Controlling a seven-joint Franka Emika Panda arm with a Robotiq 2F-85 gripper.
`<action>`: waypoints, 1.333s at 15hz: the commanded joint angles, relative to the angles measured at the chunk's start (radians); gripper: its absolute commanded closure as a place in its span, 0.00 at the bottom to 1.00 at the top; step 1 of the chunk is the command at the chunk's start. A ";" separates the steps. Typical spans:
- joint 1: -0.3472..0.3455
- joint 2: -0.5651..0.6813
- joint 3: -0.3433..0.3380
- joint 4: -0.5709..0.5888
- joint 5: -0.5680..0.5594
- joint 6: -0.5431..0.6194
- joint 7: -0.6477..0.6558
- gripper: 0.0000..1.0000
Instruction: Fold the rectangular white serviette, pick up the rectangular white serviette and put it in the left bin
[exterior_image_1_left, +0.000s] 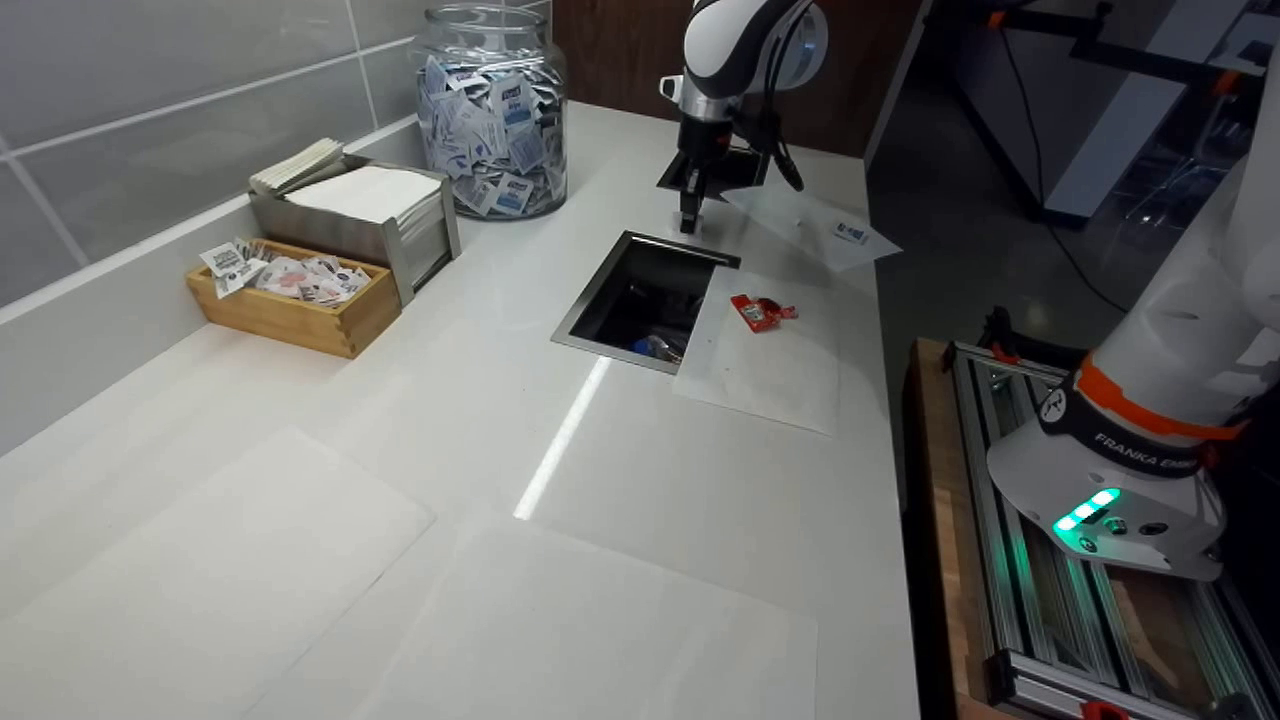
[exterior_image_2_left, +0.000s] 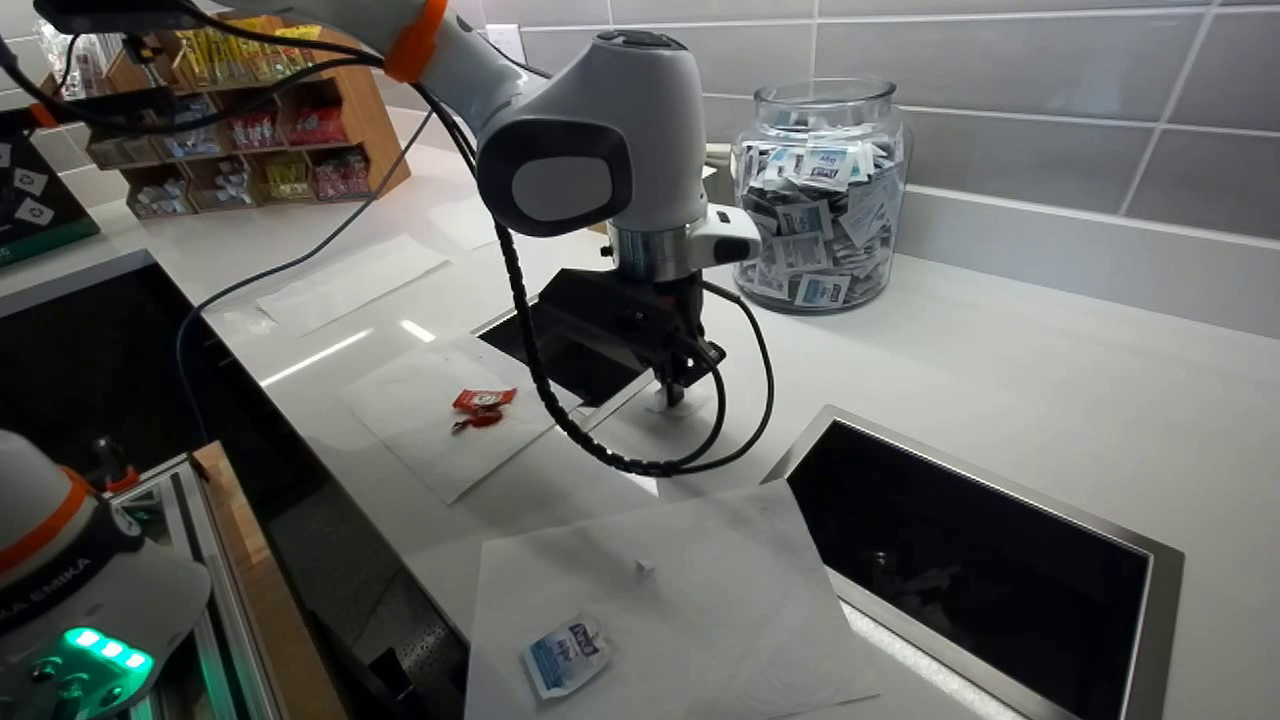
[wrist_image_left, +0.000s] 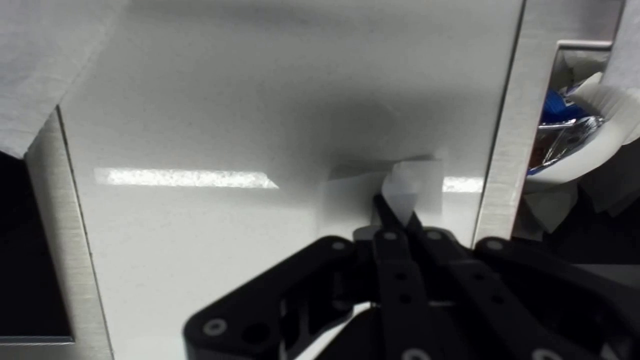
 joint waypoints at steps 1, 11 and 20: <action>-0.011 0.021 0.011 0.006 -0.001 -0.003 -0.002 0.76; -0.009 -0.001 -0.002 -0.005 -0.022 -0.004 0.014 0.06; -0.042 0.002 -0.002 -0.018 0.013 0.015 -0.007 0.00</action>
